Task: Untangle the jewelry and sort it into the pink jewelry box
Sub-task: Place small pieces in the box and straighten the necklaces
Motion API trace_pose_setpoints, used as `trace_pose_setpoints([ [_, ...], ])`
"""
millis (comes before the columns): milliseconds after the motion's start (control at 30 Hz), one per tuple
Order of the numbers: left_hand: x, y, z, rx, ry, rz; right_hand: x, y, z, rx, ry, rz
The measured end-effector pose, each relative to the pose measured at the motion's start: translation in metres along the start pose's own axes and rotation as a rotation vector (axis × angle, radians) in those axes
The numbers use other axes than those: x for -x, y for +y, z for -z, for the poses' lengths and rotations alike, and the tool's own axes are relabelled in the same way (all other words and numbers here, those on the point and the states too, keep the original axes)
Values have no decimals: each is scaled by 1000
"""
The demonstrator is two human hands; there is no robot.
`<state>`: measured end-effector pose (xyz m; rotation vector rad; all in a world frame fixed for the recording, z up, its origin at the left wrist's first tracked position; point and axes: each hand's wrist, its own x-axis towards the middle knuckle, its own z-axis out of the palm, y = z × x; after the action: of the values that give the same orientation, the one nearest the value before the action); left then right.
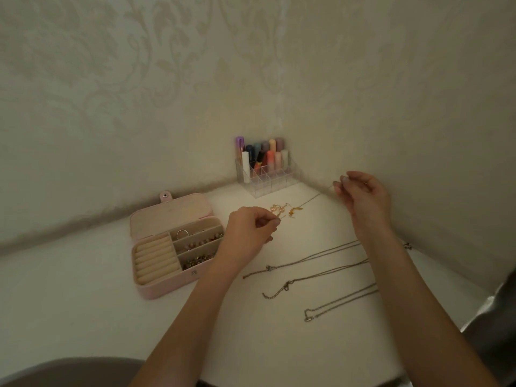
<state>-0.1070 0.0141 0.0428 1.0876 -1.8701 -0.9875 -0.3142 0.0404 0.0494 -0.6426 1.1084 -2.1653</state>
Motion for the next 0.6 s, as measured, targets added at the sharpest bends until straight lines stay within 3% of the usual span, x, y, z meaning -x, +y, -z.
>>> trace_pose_setpoints([
  [133,3,6,39,-70,57,-53,10,3,-14,46,-108,-23],
  [333,15,-6,98,70,84,50,33,7,-35,163,-309,-36],
  [600,31,-26,104,31,60,94,47,8,-34,296,-387,-26],
])
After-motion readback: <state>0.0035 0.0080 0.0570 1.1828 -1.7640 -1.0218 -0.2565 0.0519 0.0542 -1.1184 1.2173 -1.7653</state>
